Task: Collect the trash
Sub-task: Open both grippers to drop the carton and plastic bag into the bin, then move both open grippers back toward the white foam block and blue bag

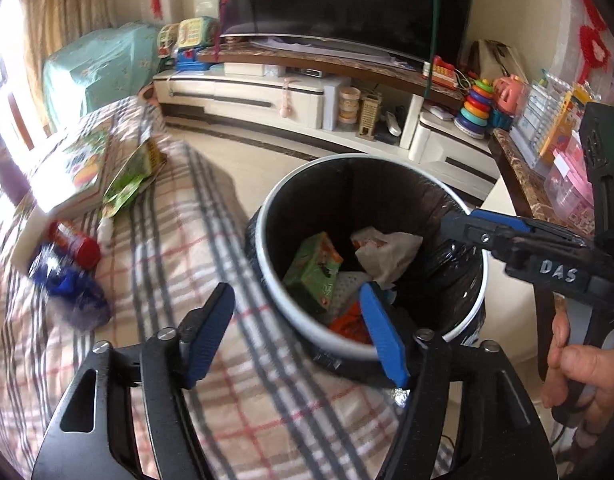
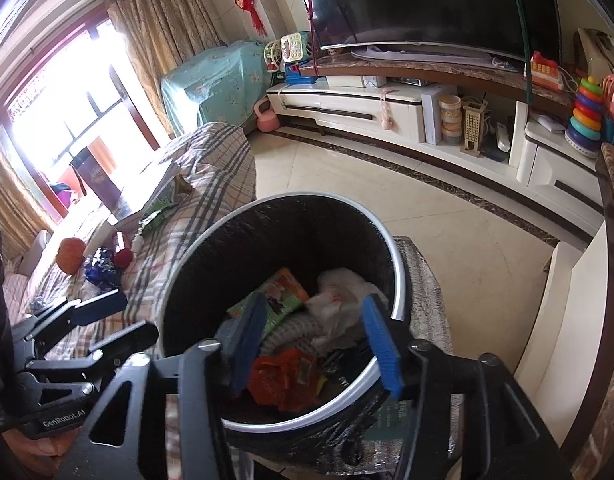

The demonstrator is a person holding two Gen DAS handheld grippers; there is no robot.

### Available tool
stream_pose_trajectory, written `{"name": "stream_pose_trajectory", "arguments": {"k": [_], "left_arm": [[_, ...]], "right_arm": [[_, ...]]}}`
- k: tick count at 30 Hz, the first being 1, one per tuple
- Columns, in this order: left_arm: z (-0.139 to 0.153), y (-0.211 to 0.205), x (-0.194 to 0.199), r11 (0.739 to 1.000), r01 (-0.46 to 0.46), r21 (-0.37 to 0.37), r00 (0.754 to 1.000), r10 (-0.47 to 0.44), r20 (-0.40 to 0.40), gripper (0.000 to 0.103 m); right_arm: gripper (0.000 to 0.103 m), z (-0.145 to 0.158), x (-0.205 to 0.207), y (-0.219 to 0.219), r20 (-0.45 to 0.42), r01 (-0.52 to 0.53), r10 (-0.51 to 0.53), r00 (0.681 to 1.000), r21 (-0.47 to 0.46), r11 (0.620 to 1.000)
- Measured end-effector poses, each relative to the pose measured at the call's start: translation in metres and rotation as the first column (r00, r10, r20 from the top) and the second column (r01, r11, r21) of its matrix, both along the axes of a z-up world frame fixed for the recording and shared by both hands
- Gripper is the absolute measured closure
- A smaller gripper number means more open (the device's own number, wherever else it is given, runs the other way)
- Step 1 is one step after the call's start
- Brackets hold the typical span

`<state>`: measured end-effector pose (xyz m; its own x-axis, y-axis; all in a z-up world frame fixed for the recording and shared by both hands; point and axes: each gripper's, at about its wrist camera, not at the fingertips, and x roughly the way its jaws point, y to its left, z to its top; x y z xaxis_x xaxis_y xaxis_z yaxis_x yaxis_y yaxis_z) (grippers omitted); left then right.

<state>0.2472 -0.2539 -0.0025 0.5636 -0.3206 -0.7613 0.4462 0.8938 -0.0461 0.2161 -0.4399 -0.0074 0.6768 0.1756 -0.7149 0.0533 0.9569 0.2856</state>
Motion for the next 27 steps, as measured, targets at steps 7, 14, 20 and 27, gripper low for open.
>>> {"name": "stream_pose_trajectory", "arguments": {"k": [7,14,20,27], "left_arm": [[-0.008,0.051,-0.019,0.993,-0.115,-0.023,0.993,0.115,-0.004,0.027],[-0.014,0.109,-0.035,0.969,-0.236,-0.070,0.972,0.235,-0.028,0.026],[-0.018,0.148,-0.048,0.945,-0.313,-0.090,0.950,0.311,-0.039,0.024],[-0.024,0.181,-0.058,0.919,-0.383,-0.090,0.923,0.380,-0.054,0.017]], "right_arm": [[0.013,0.007,-0.009,0.024,0.032,-0.030,0.029,0.999,0.019,0.999],[0.012,0.012,-0.018,0.062,0.051,-0.091,0.089,0.995,0.031,0.995],[0.009,0.015,-0.025,0.095,0.070,-0.146,0.142,0.987,0.043,0.988],[0.008,0.006,-0.028,0.125,0.051,-0.190,0.187,0.981,0.054,0.980]]}}
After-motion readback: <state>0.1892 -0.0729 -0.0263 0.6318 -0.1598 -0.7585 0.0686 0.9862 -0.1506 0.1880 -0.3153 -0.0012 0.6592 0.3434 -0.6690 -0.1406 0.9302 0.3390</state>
